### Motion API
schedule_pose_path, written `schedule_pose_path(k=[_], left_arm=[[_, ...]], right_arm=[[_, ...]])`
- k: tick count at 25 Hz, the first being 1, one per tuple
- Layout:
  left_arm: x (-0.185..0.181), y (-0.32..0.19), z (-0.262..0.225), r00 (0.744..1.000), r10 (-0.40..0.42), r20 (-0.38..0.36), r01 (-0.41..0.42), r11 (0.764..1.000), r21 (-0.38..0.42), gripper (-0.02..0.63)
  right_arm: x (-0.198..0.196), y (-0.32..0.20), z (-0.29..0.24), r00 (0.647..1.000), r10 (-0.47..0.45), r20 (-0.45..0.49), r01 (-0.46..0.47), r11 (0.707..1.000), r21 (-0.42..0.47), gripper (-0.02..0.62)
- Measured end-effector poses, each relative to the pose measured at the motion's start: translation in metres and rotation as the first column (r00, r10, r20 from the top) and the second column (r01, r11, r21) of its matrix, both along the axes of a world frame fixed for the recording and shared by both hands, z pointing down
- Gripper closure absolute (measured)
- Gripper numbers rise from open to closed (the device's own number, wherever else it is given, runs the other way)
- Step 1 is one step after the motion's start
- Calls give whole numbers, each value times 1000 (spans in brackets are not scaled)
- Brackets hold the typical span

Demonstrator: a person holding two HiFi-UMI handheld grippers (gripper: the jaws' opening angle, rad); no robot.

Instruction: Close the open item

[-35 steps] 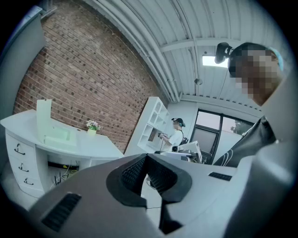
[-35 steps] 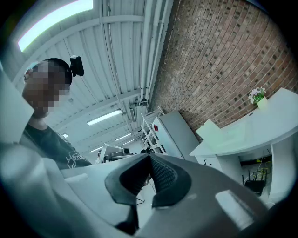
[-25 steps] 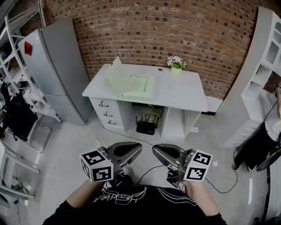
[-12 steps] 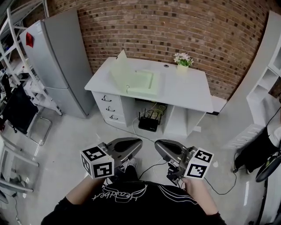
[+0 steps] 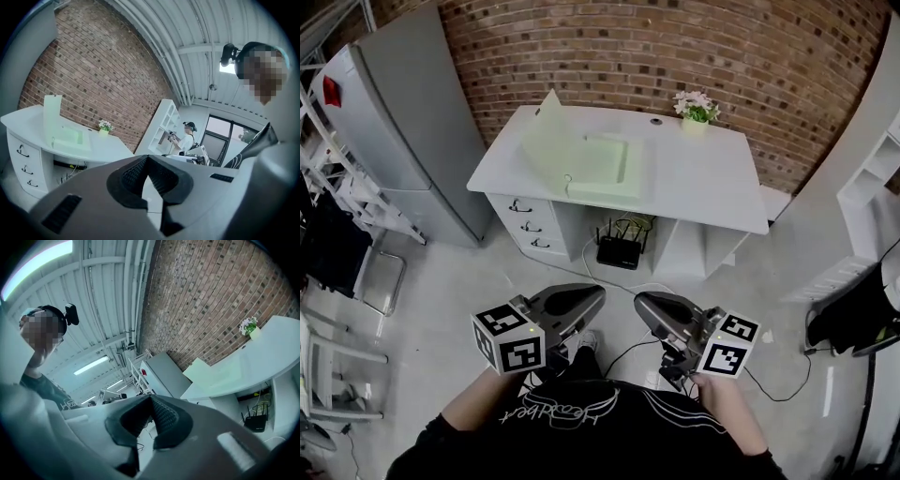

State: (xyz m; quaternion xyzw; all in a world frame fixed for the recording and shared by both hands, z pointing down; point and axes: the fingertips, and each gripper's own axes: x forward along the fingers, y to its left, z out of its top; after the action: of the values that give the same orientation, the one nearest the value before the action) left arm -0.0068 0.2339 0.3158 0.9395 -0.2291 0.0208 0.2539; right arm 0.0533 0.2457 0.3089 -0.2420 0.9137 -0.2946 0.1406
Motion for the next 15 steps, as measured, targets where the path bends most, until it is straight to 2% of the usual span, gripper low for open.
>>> schedule_pose_path(k=[8,15], left_arm=[[-4,-82,21,999,30,28,-29,998,-55,603],[-29,-150,38,1000,21,19,-20,996,-90,603]], right_arm=[[-12,-81,23,999,30,18,-29,997,-76,591],[-34,-143,39,999,50,8,-48,990,-132,591]])
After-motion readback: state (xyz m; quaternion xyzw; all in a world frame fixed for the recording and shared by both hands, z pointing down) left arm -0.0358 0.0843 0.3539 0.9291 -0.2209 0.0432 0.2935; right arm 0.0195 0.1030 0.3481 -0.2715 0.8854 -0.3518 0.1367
